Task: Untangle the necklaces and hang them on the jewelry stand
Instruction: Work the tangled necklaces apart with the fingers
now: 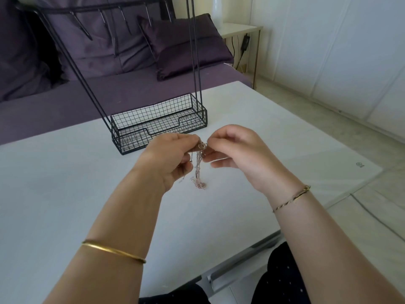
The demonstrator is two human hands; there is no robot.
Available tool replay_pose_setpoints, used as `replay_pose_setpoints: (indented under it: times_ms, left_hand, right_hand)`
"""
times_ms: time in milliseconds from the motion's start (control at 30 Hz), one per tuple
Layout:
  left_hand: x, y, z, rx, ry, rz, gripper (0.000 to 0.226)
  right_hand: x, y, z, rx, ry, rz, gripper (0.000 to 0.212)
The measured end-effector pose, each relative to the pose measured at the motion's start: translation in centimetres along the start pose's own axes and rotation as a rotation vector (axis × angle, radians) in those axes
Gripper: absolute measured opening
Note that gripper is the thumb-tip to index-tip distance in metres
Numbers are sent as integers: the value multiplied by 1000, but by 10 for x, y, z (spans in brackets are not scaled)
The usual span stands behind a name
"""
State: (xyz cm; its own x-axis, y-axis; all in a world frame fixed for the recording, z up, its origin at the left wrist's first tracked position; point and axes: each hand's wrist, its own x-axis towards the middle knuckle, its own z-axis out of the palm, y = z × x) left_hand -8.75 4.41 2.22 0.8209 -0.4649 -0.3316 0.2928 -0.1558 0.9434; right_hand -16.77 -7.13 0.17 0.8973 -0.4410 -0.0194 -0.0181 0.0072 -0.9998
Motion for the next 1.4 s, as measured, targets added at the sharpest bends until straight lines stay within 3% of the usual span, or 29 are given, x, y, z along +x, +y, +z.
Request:
replay_pose_setpoints:
  times_ms: [133,467,833,1100,1400]
  left_hand:
    - [2,-1,0,-16,11,41,9]
    - [1,0,-4,125,53,139,8]
    - [-4,0,4,406,20,175,37]
    - [-5,1,5,382,-11,175,7]
    - [-2,-1,7,337,60,239,7]
  right_hand:
    - [-1,1,6,60,-59,1,5]
    - [5,1,-3,91,44,-101,19]
    - [6,0,-17,22,120,-212,24]
    - [6,1,-20,-65,168,-242,24]
    - [6,2,-15,-82,53,-175,31]
